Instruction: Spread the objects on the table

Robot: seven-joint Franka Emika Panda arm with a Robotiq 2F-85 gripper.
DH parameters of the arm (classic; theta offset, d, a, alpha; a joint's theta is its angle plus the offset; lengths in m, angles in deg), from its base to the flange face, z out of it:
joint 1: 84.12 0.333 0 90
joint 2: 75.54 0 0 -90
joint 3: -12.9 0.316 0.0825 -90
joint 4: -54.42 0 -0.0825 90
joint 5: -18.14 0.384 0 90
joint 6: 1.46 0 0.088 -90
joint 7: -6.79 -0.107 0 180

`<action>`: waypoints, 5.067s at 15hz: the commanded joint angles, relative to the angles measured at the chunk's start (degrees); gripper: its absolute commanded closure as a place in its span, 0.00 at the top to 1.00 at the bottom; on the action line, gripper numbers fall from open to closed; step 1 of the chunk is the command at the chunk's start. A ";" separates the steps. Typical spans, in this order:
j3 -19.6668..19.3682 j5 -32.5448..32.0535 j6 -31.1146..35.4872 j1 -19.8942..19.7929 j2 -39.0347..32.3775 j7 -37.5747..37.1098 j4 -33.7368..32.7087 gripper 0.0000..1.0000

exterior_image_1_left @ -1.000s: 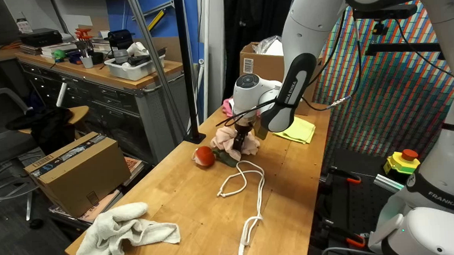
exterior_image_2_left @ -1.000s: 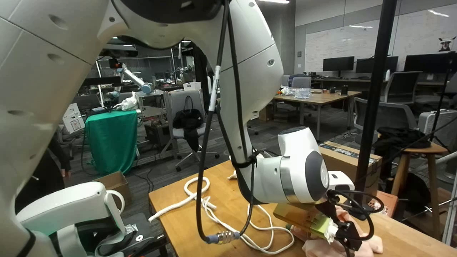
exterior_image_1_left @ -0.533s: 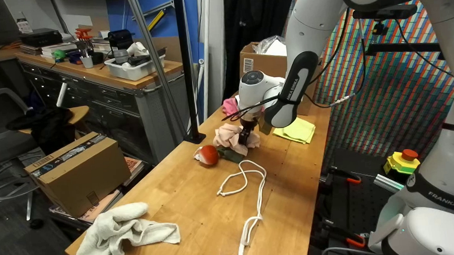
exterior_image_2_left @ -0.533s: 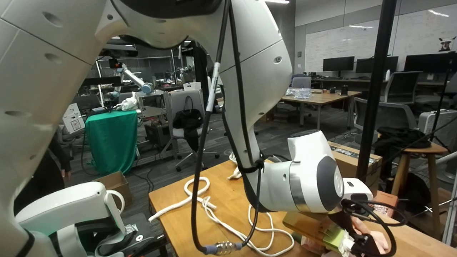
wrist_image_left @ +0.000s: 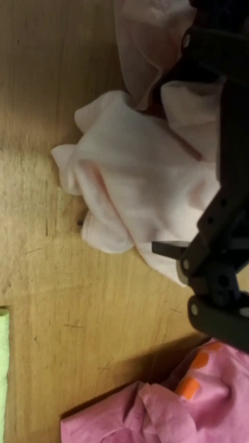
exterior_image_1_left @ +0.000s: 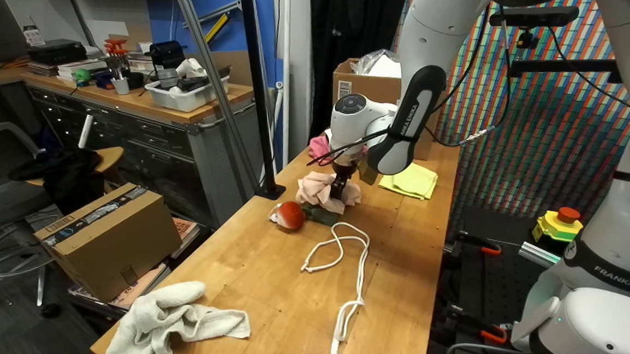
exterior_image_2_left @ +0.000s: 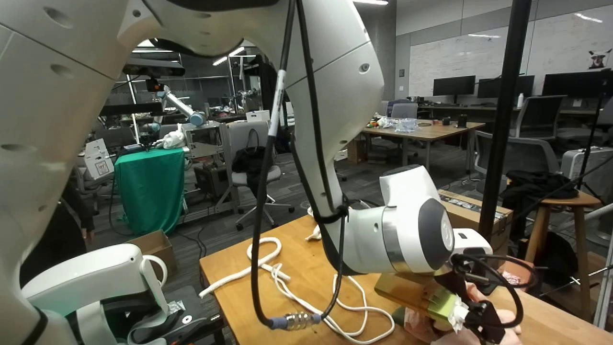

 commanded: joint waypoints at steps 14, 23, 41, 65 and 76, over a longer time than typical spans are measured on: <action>9.67 -2.78 -22.20 14.94 15.64 2.20 4.64 1.00; 14.01 -2.58 -23.09 15.90 11.73 6.53 -1.90 1.00; 11.84 -0.24 -28.16 14.52 -4.71 13.73 -21.47 1.00; 10.53 7.06 -33.05 11.70 -12.74 19.85 -30.29 0.27; 12.34 10.90 -31.99 12.67 -11.63 23.40 -29.22 0.04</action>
